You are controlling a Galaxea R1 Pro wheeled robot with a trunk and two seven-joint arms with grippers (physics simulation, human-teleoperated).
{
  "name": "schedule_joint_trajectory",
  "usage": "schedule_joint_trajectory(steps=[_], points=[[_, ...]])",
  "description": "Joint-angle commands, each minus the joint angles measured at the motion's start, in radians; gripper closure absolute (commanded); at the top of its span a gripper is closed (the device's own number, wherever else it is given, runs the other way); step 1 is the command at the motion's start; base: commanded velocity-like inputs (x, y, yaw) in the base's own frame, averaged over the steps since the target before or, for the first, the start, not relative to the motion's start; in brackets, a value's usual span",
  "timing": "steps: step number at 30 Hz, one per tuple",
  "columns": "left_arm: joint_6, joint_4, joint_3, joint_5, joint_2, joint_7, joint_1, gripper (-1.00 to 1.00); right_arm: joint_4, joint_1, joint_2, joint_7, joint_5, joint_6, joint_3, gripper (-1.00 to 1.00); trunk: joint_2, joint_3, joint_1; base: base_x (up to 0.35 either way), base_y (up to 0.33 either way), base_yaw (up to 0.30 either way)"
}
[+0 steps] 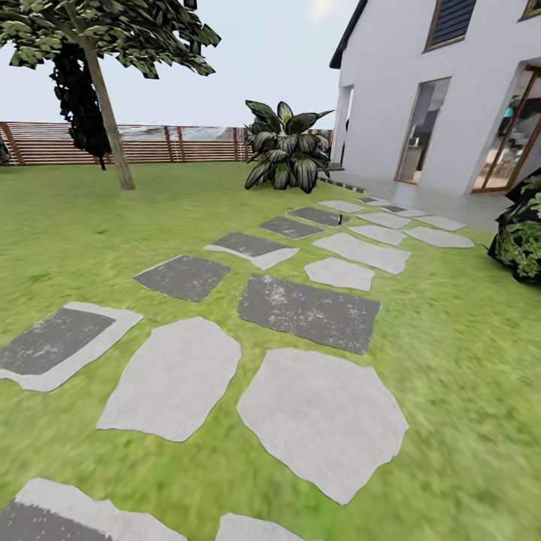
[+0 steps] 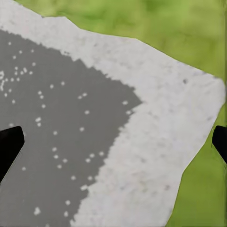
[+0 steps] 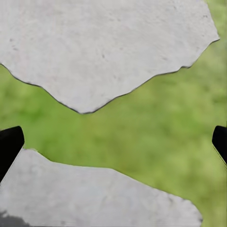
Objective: In the garden, pick up the pesticide atomizer on the floor and spray pesticide onto both trees until each tree trunk is fully covered.
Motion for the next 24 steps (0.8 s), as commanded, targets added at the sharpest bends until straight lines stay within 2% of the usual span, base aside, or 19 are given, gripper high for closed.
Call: schedule_joint_trajectory(steps=[1,9,18,24], points=[[-0.004,0.001,-0.001,0.010,0.000,-0.001,0.000,-1.00,0.001,0.000,0.000,0.001,0.001,-0.003,0.000,-1.00,0.000,-0.001,0.000,0.340,0.000,0.000],[-0.004,0.001,-0.002,0.011,0.000,-0.001,0.000,-1.00,0.001,0.000,0.000,0.001,0.001,-0.003,0.001,-1.00,0.000,-0.001,0.000,0.340,0.000,-0.020],[-0.004,0.001,-0.002,0.011,0.000,-0.001,0.000,-1.00,0.001,0.000,0.000,0.001,0.000,-0.003,0.002,-1.00,0.000,-0.001,0.000,0.340,0.000,-0.196],[-0.004,0.001,-0.002,0.011,0.000,-0.001,0.000,-1.00,0.001,0.000,0.000,0.001,0.000,-0.003,0.002,-1.00,0.000,-0.001,0.000,0.340,0.000,-0.030]])
